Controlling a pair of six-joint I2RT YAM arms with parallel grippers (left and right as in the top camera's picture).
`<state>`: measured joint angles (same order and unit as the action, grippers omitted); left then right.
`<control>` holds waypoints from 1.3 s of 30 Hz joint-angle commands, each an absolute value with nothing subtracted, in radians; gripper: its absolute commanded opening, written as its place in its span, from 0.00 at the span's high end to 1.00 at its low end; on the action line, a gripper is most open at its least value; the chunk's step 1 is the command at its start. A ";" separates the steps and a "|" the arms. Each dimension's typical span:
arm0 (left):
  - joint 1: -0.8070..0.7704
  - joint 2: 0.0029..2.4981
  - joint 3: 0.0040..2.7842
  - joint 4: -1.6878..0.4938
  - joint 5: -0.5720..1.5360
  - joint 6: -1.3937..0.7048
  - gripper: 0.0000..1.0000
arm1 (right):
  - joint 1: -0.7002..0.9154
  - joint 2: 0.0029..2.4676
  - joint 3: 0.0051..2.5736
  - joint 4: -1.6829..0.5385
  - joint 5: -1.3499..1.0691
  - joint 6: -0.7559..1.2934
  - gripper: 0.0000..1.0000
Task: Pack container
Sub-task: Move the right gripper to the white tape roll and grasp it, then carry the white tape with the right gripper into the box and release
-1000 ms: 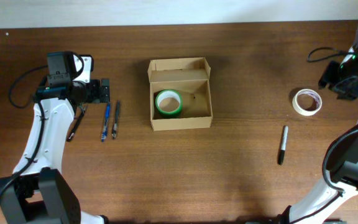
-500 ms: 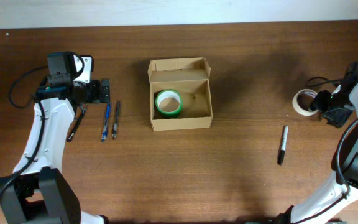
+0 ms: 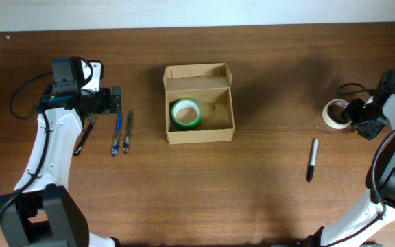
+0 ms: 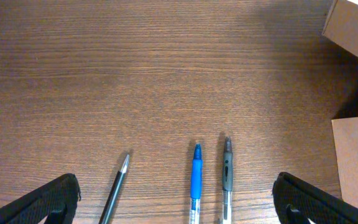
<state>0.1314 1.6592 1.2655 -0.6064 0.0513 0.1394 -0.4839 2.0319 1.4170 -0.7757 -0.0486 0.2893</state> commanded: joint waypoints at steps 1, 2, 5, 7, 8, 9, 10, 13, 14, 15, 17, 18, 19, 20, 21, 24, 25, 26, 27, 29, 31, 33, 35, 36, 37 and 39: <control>0.134 1.664 1.282 -0.606 0.052 0.159 0.01 | -0.485 2.024 1.407 -0.773 -0.049 0.324 0.43; 0.134 1.664 1.282 -0.607 0.052 0.159 0.01 | -0.485 2.028 1.407 -0.772 -0.049 0.324 0.44; 0.134 1.664 1.282 -0.607 0.052 0.159 0.01 | -0.485 2.052 1.407 -0.775 -0.049 0.330 0.44; 0.134 1.664 1.282 -0.607 0.052 0.159 0.01 | -0.485 2.062 1.407 -0.778 -0.049 0.350 0.48; 0.134 1.664 1.282 -0.607 0.052 0.159 0.01 | -0.485 2.064 1.406 -0.777 -0.049 0.350 0.51; 0.134 1.664 1.282 -0.607 0.052 0.159 0.01 | -0.485 2.065 1.406 -0.776 -0.048 0.350 0.53; 0.134 1.664 1.282 -0.607 0.052 0.159 0.01 | -0.485 2.066 1.406 -0.777 -0.044 0.351 0.53; 0.134 1.664 1.282 -0.607 0.052 0.159 0.01 | -0.485 2.067 1.404 -0.778 -0.022 0.352 0.53; 0.134 1.664 1.282 -0.607 0.052 0.159 0.01 | -0.485 2.067 1.403 -0.778 -0.017 0.353 0.53; 0.134 1.664 1.282 -0.607 0.052 0.159 0.01 | -0.485 2.067 1.403 -0.780 -0.014 0.353 0.53; 0.134 1.664 1.282 -0.607 0.052 0.159 0.01 | -0.485 2.068 1.403 -0.781 -0.014 0.353 0.53; 0.134 1.664 1.282 -0.607 0.052 0.159 0.01 | -0.485 2.068 1.403 -0.781 -0.014 0.353 0.60; 0.134 1.664 1.282 -0.607 0.052 0.159 0.01 | -0.485 2.068 1.403 -0.782 -0.014 0.353 0.78; 0.134 1.664 1.282 -0.607 0.052 0.159 0.01 | -0.485 2.068 1.403 -0.782 -0.014 0.353 0.86; 0.134 1.664 1.282 -0.607 0.052 0.159 0.01 | -0.485 2.068 1.403 -0.785 -0.014 0.353 0.95; 0.134 1.664 1.282 -0.607 0.052 0.159 0.01 | -0.485 2.068 1.403 -0.800 -0.011 0.353 0.96; 0.134 1.664 1.282 -0.607 0.052 0.159 0.01 | -0.485 2.068 1.403 -0.809 -0.011 0.353 0.96; 0.134 1.664 1.282 -0.607 0.052 0.159 0.01 | -0.485 2.067 1.404 -0.818 -0.012 0.353 0.96; 0.134 1.664 1.282 -0.607 0.052 0.159 0.01 | -0.485 2.065 1.409 -0.836 -0.012 0.352 0.96; 0.134 1.664 1.282 -0.607 0.052 0.159 0.01 | -0.484 2.058 1.439 -0.896 -0.028 0.324 0.96; 0.134 1.664 1.282 -0.607 0.052 0.159 0.01 | -0.479 2.027 1.504 -0.966 -0.122 0.266 0.96; 0.134 1.664 1.282 -0.607 0.052 0.159 0.01 | -0.463 1.977 1.606 -1.064 -0.257 0.209 0.96; 0.134 1.664 1.282 -0.607 0.052 0.159 0.01 | -0.431 1.929 1.715 -1.158 -0.349 0.158 0.96; 0.134 1.664 1.282 -0.607 0.052 0.159 0.01 | -0.410 1.909 1.771 -1.203 -0.377 0.137 0.96; 0.134 1.664 1.282 -0.607 0.052 0.159 0.01 | -0.319 1.861 1.947 -1.330 -0.400 0.083 0.96; 0.134 1.664 1.282 -0.607 0.052 0.159 0.01 | -0.234 1.842 2.065 -1.401 -0.398 0.050 0.96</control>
<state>0.1314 1.6596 1.2655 -0.6083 0.0513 0.1394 -0.3836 1.9610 1.8561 -1.3262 -0.2920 0.1623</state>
